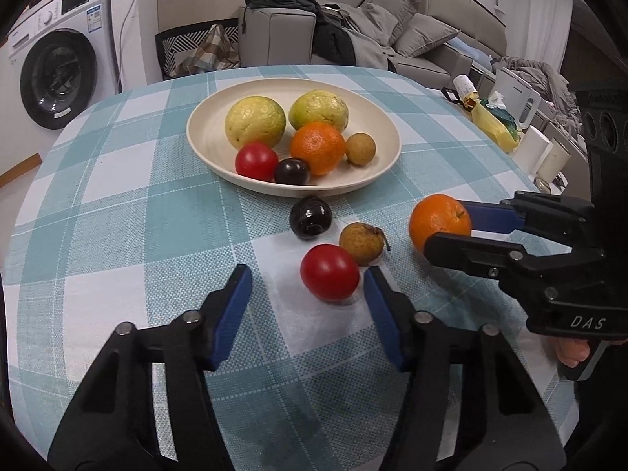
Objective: Organize fruits
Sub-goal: 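Grasp the red tomato with the left gripper while the right holds the orange, then carry the tomato and orange over the plate and lower them, then open both grippers to release the tomato and orange on the plate, then move the right gripper to the brown kiwi and grasp it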
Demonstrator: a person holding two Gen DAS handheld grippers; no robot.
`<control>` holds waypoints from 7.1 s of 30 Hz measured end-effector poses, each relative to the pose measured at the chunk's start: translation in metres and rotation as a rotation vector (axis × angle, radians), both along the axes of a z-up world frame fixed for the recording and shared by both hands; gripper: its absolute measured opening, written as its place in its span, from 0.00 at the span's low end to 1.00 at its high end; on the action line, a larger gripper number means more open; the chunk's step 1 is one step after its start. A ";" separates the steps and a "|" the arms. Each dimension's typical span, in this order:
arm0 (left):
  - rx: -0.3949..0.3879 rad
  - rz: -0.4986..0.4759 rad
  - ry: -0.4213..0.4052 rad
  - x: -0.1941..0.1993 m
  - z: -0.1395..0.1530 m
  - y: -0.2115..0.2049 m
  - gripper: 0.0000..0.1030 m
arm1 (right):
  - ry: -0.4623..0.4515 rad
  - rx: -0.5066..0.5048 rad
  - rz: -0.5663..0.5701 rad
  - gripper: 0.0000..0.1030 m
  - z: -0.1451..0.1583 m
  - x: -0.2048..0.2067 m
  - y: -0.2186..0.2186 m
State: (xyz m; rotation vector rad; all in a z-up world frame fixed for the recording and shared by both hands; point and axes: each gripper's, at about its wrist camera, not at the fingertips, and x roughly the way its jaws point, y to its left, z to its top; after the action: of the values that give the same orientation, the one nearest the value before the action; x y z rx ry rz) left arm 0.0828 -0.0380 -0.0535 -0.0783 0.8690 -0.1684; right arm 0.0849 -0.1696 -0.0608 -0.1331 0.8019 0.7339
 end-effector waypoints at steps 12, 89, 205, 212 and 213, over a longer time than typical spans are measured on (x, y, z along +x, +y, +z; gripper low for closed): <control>-0.029 -0.032 -0.023 -0.006 0.005 -0.002 0.27 | 0.005 -0.008 0.006 0.39 -0.003 0.000 0.002; 0.051 0.164 -0.131 0.084 0.028 0.054 0.27 | -0.041 0.059 -0.206 0.39 0.016 0.100 -0.009; 0.030 0.176 -0.143 0.005 0.026 0.045 0.99 | 0.020 -0.061 0.145 0.59 -0.013 0.020 0.039; 0.030 0.178 -0.135 0.005 0.025 0.044 0.99 | 0.018 -0.083 0.168 0.47 -0.017 0.015 0.047; 0.028 0.177 -0.131 0.005 0.025 0.044 0.99 | 0.020 -0.087 0.169 0.44 -0.017 0.015 0.048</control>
State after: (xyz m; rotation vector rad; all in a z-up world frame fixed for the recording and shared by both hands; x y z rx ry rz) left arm 0.0876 0.0063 -0.0286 -0.1161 0.7299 0.0042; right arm 0.1000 -0.1215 -0.0778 -0.2743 0.8486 0.8606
